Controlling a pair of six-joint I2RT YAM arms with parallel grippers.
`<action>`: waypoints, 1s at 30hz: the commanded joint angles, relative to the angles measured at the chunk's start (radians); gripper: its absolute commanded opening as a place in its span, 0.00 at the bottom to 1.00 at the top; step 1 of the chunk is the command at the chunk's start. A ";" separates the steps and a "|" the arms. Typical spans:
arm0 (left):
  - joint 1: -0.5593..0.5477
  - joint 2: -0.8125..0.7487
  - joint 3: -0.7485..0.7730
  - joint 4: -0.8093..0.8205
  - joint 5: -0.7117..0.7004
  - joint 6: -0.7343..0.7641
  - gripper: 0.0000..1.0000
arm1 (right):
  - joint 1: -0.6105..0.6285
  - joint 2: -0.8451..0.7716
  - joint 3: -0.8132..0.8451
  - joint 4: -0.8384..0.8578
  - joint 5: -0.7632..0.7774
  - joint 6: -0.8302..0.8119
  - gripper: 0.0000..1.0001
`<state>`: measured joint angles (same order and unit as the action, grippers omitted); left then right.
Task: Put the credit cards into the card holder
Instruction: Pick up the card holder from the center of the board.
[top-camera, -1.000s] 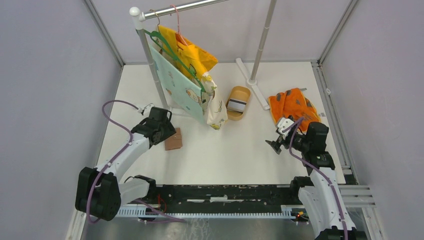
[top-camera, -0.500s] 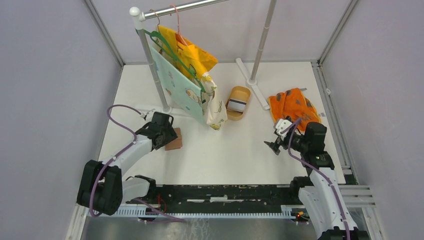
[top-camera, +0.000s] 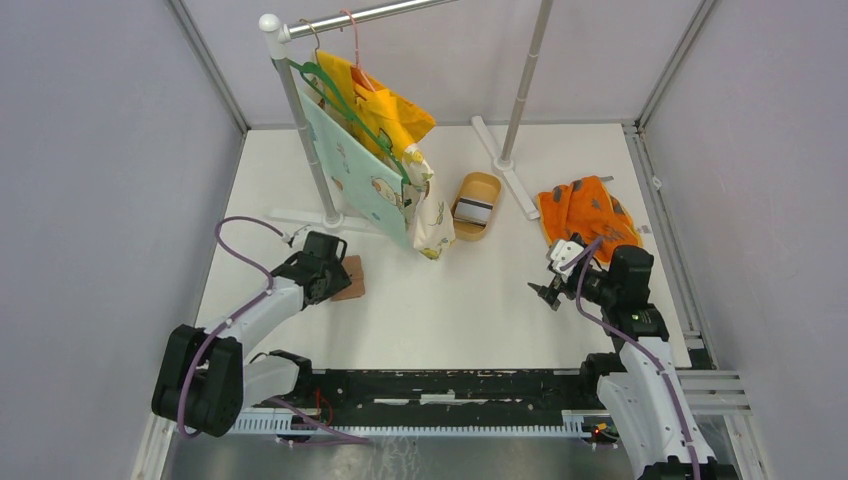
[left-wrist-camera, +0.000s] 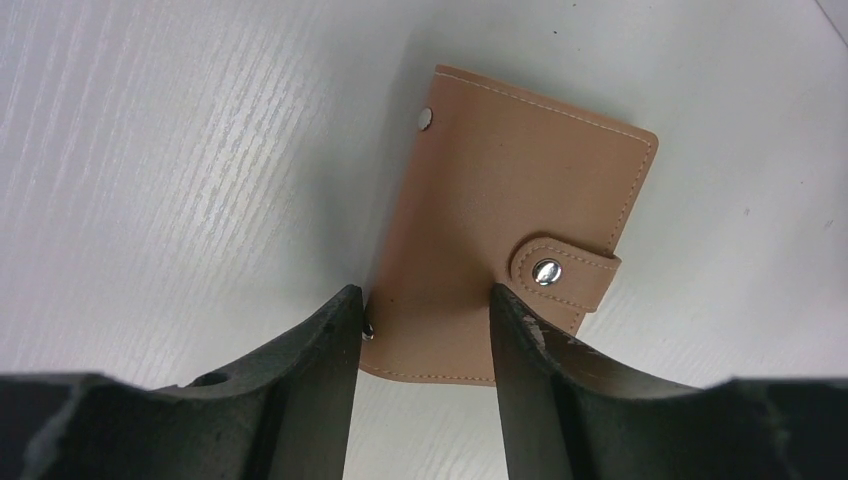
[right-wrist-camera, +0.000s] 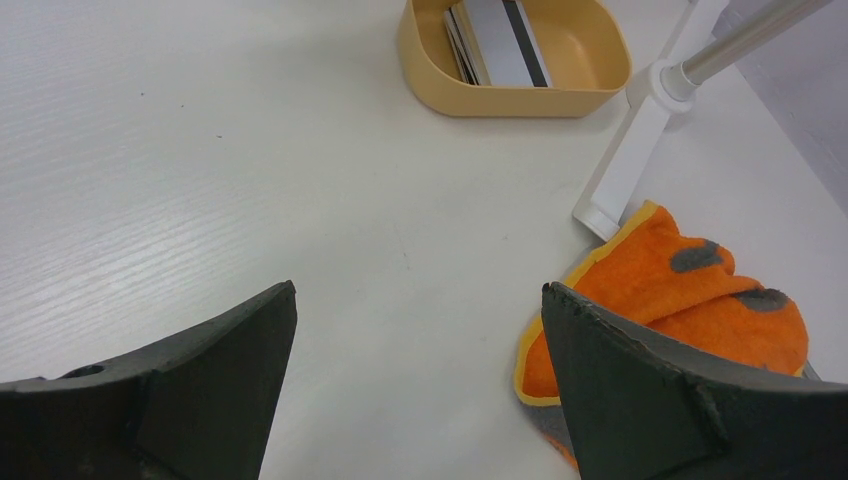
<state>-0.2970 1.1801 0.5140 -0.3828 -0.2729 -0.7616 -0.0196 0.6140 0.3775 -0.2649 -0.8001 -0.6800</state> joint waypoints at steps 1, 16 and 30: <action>-0.002 -0.048 -0.035 0.025 0.018 -0.024 0.53 | 0.004 -0.012 -0.002 0.021 -0.017 -0.013 0.98; -0.048 -0.133 -0.080 0.096 0.136 0.031 0.44 | 0.004 -0.012 -0.002 0.015 -0.025 -0.020 0.98; -0.050 -0.153 -0.118 0.143 0.182 0.041 0.58 | 0.004 -0.016 0.001 0.009 -0.031 -0.026 0.98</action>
<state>-0.3428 1.0294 0.4015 -0.2840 -0.0944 -0.7574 -0.0196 0.6094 0.3775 -0.2703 -0.8047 -0.6903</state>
